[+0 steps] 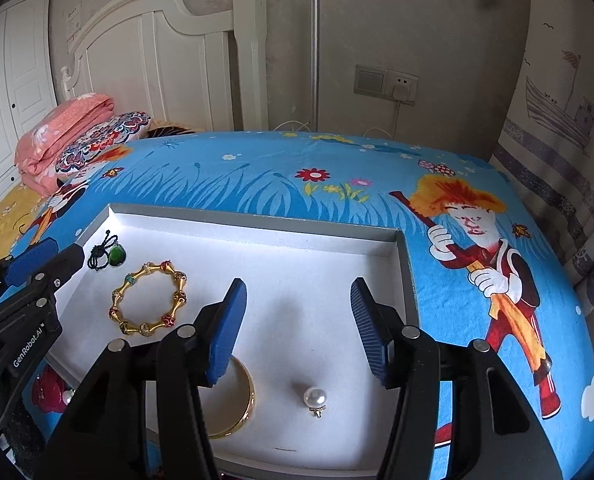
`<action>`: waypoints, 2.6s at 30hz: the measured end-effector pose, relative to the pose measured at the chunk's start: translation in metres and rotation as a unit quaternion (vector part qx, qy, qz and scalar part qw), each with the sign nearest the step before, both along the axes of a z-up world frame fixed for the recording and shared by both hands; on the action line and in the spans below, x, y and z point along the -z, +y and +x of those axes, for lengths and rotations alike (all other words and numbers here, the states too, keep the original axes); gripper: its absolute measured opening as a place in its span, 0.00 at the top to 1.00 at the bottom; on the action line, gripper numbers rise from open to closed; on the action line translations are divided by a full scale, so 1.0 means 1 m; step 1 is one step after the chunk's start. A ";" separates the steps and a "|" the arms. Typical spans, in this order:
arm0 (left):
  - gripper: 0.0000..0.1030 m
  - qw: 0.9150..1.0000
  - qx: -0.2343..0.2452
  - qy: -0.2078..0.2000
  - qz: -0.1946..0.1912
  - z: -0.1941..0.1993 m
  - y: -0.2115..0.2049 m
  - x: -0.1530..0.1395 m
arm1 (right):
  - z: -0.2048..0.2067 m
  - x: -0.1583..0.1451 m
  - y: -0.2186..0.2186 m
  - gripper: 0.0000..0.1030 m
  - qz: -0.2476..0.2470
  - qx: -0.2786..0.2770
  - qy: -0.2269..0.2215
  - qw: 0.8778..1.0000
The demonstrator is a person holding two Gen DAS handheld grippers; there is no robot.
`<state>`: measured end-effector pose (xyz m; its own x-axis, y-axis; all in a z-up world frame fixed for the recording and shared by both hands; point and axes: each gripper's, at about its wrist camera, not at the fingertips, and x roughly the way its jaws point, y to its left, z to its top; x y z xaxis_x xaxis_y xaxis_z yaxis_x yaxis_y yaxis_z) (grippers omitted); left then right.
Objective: Organize jewelry
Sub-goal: 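Carry the earring and pearl into the tray and open both tools, then withdraw both tools from the tray back over the remaining jewelry, then grasp the red heart brooch with the left tool while the right tool grasps the black camellia brooch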
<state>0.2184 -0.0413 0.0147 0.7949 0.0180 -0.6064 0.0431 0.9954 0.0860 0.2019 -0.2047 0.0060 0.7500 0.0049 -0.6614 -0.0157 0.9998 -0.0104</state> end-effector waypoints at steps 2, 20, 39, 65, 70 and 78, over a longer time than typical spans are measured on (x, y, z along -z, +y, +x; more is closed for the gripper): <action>0.58 1.000 -0.001 -0.001 -0.003 -0.001 0.002 -0.001 | -0.003 -0.002 0.004 0.50 -0.003 -0.006 -0.004 1.000; 0.22 0.999 -0.003 -0.014 -0.030 -0.064 0.037 -0.004 | -0.093 -0.005 0.012 0.50 0.020 -0.029 -0.038 0.999; 0.17 0.999 -0.022 -0.040 0.004 -0.158 0.058 0.036 | -0.175 0.028 0.055 0.49 0.018 -0.091 -0.048 0.995; 0.17 0.998 -0.047 -0.010 -0.039 -0.143 0.106 0.037 | -0.121 0.045 0.113 0.41 0.012 -0.078 0.007 0.997; 0.17 0.998 -0.045 -0.005 -0.044 -0.142 0.108 0.040 | -0.120 0.047 0.117 0.45 -0.008 -0.080 0.007 0.997; 0.17 0.998 -0.032 -0.004 -0.046 -0.142 0.098 0.037 | -0.129 0.043 0.114 0.63 -0.007 -0.090 -0.021 0.996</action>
<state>0.0759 0.0569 -0.0219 0.7984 0.0124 -0.6020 -0.0206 0.9998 -0.0067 0.0727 -0.0908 -0.0369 0.7642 0.1332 -0.6310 -0.1948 0.9804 -0.0290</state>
